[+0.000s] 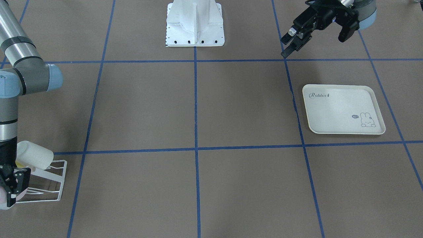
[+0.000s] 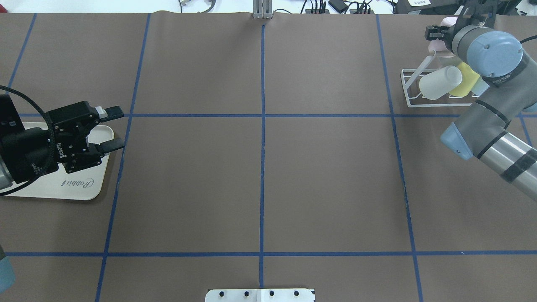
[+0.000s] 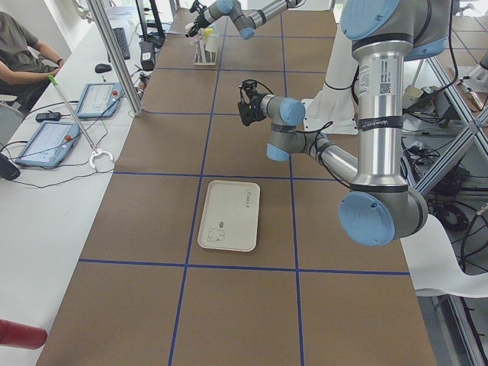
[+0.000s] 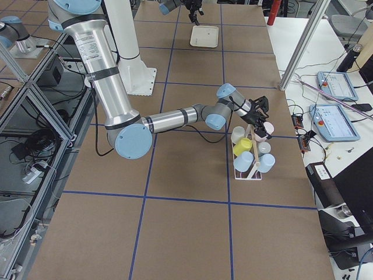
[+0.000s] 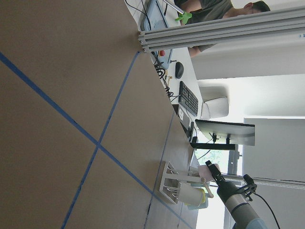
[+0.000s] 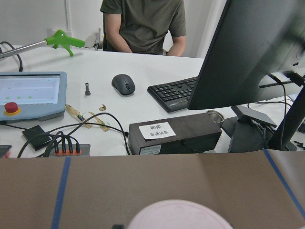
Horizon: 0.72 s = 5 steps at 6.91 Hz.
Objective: Transfer IKEA cup to right arm and place on rack
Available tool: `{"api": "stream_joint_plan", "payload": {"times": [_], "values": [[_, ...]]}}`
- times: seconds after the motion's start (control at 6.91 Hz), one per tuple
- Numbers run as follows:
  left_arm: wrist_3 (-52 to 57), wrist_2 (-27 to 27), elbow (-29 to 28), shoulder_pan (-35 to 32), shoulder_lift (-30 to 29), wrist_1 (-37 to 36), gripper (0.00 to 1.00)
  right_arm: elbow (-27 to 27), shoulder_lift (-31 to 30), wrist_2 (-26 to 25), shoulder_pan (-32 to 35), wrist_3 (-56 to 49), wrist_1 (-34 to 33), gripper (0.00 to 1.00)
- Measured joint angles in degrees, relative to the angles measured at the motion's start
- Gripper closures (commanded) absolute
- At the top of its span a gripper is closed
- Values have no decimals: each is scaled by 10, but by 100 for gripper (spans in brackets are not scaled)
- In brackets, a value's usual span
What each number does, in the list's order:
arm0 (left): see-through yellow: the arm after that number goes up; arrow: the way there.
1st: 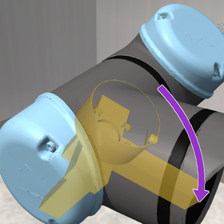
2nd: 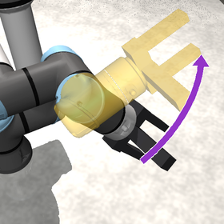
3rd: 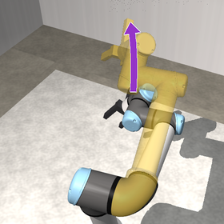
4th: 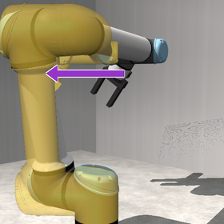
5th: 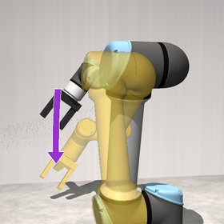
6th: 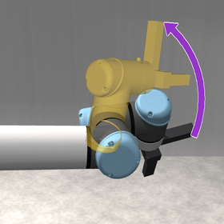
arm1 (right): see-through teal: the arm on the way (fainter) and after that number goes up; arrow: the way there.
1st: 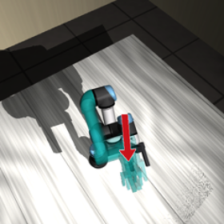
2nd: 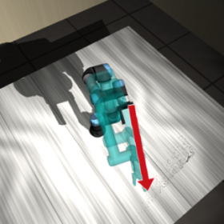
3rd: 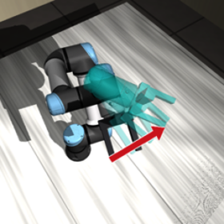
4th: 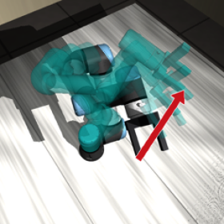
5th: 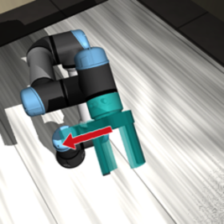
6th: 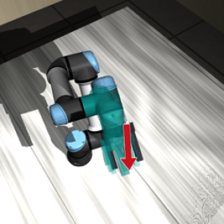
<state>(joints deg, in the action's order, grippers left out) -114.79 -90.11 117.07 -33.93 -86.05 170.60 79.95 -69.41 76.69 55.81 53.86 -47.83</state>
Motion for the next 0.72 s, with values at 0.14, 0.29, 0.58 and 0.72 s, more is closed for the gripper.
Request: {"api": "stream_joint_plan", "payload": {"times": [0.14, 0.29, 0.58, 0.72], "values": [[0, 0, 0, 0, 0, 0, 0, 0, 0, -1, -1, -1, 3, 1], [0, 0, 0, 0, -1, 0, 0, -1, -1, -1, -1, -2, 10, 0], [0, 0, 1, 0, -1, 0, 0, -2, 0, 0, -2, -9, 21, 0], [0, -1, 0, 0, 0, 0, 0, 0, 1, 1, -1, -13, 22, 0]]}}
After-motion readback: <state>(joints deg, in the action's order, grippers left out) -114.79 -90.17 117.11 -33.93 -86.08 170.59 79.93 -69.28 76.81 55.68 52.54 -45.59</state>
